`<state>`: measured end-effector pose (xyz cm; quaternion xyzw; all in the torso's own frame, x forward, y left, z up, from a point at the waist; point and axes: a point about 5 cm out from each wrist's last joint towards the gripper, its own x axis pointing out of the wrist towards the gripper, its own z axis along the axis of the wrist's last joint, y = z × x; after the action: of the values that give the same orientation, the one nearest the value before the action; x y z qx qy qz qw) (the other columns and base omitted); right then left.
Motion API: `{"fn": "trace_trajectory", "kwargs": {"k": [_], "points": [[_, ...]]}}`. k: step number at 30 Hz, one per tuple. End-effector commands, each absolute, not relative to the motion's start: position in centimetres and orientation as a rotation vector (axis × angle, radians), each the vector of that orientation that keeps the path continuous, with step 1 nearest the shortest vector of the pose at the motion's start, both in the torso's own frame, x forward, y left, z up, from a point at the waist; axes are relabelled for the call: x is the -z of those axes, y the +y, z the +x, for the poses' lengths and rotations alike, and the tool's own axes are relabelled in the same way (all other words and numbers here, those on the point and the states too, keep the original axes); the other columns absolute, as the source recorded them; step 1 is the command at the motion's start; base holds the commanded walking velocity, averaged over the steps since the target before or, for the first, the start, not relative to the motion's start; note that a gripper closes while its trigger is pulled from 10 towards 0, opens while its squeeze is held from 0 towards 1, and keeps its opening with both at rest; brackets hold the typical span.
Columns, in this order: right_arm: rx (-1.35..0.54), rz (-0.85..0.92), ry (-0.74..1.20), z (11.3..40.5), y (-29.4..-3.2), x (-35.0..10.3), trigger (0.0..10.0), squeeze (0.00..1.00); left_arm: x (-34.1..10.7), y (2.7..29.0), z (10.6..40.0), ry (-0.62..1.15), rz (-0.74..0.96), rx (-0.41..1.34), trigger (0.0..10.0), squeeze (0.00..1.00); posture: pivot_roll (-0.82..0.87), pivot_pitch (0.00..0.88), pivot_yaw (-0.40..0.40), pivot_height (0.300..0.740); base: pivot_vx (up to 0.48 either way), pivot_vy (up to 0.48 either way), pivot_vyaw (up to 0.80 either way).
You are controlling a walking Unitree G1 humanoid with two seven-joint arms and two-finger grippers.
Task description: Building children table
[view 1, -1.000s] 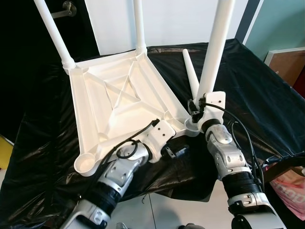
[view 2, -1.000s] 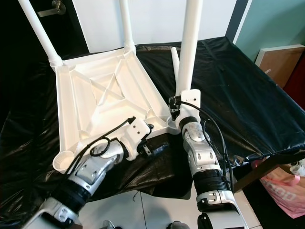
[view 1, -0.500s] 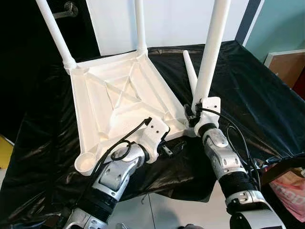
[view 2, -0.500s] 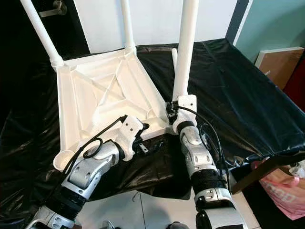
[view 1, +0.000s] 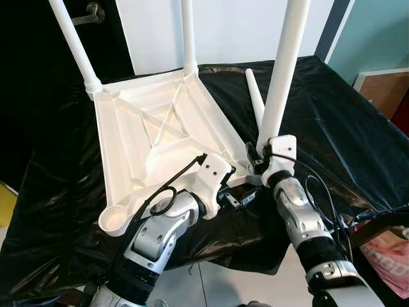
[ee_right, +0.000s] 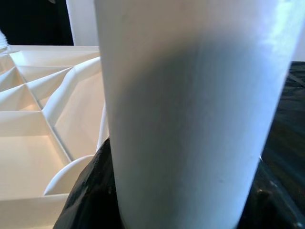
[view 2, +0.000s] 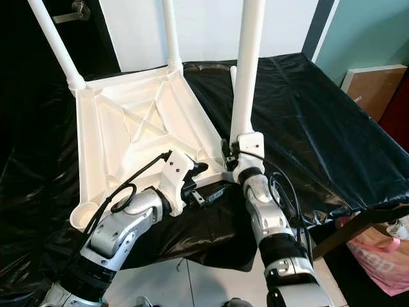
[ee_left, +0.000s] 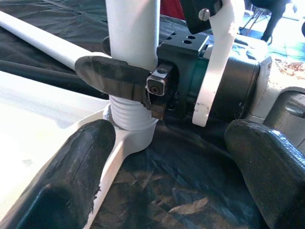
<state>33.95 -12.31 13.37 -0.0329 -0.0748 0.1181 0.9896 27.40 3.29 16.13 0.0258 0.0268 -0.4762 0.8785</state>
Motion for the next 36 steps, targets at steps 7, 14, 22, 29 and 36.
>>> {"fn": "trace_trajectory", "kwargs": {"k": [7, 14, 22, 29, 36], "points": [[-0.317, -0.044, -0.018, 32.1, -11.8, -8.9, 10.0, 0.0, -16.9, 3.6, 27.2, 0.053, 0.055, 1.003, 10.0, 0.0, -0.1, 0.042, -0.003, 0.74, 0.0, 0.0, 0.0], [-0.315, -0.01, 0.006, 32.5, -11.6, -8.4, 10.0, 0.0, -17.3, 3.6, 27.0, 0.058, 0.058, 1.001, 10.0, 0.0, -0.1, 0.038, 0.003, 0.74, 0.0, 0.0, 0.0], [-0.266, 0.081, -0.001, 34.0, -12.2, -9.7, 10.0, 0.0, -17.6, 3.6, 26.9, 0.052, 0.065, 1.003, 10.0, 0.0, -0.09, 0.035, 0.001, 0.74, 0.0, 0.0, 0.0], [-0.21, 0.165, 0.008, 34.8, -13.7, -10.3, 10.0, 0.0, -17.6, 3.6, 26.6, 0.057, 0.071, 1.018, 10.0, 0.0, -0.09, 0.04, -0.001, 0.74, 0.0, 0.0, 0.0], [-0.199, 0.176, 0.022, 34.7, -14.2, -10.0, 10.0, 0.0, -17.5, 3.7, 26.5, 0.062, 0.078, 1.019, 10.0, 0.0, -0.09, 0.049, -0.004, 0.74, 0.0, 0.0, 0.0]]}}
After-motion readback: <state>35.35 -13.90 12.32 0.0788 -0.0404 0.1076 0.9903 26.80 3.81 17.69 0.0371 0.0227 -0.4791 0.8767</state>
